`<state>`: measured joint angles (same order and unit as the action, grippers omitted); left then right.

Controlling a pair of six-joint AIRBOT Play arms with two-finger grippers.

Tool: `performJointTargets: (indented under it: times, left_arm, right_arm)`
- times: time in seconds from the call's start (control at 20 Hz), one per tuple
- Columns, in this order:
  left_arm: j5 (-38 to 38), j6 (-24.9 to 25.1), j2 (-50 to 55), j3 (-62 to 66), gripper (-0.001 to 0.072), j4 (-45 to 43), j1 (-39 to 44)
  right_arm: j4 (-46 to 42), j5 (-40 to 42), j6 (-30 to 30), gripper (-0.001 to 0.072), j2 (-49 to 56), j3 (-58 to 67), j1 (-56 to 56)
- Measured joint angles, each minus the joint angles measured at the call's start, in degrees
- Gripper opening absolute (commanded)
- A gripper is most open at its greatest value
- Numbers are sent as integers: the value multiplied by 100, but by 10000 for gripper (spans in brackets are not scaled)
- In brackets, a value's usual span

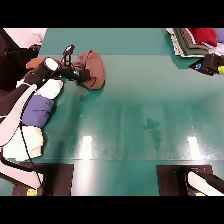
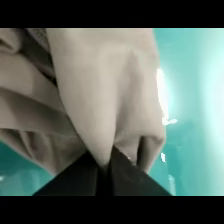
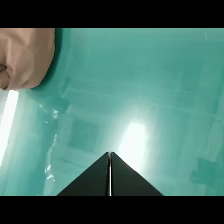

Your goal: Fold the shirts.

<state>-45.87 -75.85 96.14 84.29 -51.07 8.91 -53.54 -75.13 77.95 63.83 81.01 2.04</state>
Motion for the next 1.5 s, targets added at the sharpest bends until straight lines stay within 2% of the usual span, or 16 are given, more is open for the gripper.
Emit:
performJointTargets:
  times: [0.25,0.45,0.65,0.85,0.9,0.95,1.0,1.2,1.5]
  left_arm:
    - [-1733,304,-22,2063,23,105,120]
    - [-2459,905,-745,3112,24,507,597]
    - [-3069,1449,-1593,2951,24,634,1217]
    - [-3296,1676,-1952,1871,28,203,1587]
    - [-3237,1705,-1971,1445,237,70,1617]
    - [-3095,1711,-1980,1043,605,-50,1646]
    - [-2931,1700,-1985,616,710,-184,1663]
    - [-2575,1248,-2004,-356,704,-737,1499]
    - [-2542,726,-2142,-1010,705,-944,278]
  right_arm:
    - [-2,295,2,19,-205,4,4]
    - [-2,986,2,19,-719,4,4]
    - [-20,1617,2,19,-1263,4,4]
    - [-42,1843,2,19,-1580,4,4]
    - [-42,1849,2,19,-1620,4,4]
    - [-42,1849,0,19,-1644,4,4]
    - [-42,1847,0,19,-1657,4,4]
    - [-46,1659,0,19,-1589,4,4]
    - [-44,1202,0,19,-1279,4,4]
